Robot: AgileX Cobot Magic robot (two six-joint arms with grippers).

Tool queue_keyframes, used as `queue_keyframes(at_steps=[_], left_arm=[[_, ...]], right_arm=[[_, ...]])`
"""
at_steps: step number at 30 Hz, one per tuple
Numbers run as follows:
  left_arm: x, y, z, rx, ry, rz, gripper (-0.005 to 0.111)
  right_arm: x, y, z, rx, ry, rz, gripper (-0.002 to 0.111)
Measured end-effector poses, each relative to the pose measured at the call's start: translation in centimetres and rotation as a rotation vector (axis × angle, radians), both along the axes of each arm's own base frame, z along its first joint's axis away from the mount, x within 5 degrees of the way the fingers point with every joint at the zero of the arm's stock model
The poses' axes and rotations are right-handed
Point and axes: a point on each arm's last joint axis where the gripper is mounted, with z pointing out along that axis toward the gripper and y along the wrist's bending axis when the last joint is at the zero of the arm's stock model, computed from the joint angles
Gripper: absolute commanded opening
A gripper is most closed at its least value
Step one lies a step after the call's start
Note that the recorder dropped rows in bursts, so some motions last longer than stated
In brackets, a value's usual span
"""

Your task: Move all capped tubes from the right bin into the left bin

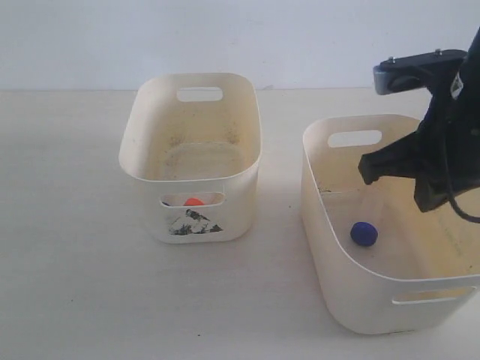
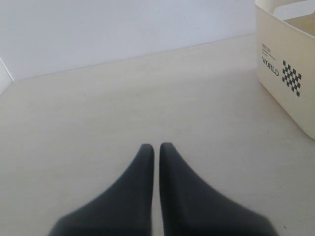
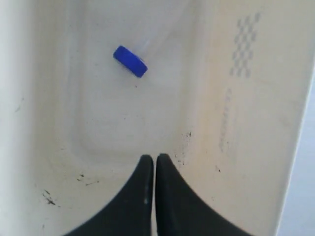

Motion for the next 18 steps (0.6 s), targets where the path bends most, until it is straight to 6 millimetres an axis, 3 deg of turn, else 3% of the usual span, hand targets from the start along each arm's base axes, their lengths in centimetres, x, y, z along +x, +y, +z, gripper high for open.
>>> queue_keyframes(at_steps=[7,10,14,16,18], left_arm=[[0.0,0.0,0.0,0.000,0.000,0.000,0.004],[0.0,0.0,0.0,0.000,0.000,0.000,0.004],[0.0,0.0,0.0,0.000,0.000,0.000,0.004],[0.0,0.0,0.0,0.000,0.000,0.000,0.004],[0.0,0.0,0.0,0.000,0.000,0.000,0.004]], right_arm=[[1.5,0.9,-0.2,0.083,-0.120,0.001,0.003],[2.2,1.2,-1.2,0.090,-0.117,0.001,0.021],[3.0,1.5,-2.4,0.106,-0.102,-0.067,0.062],[3.3,1.6,-2.6,0.127,-0.113,-0.125,0.069],[3.6,1.7,-2.9,0.147,-0.119,-0.189,0.069]])
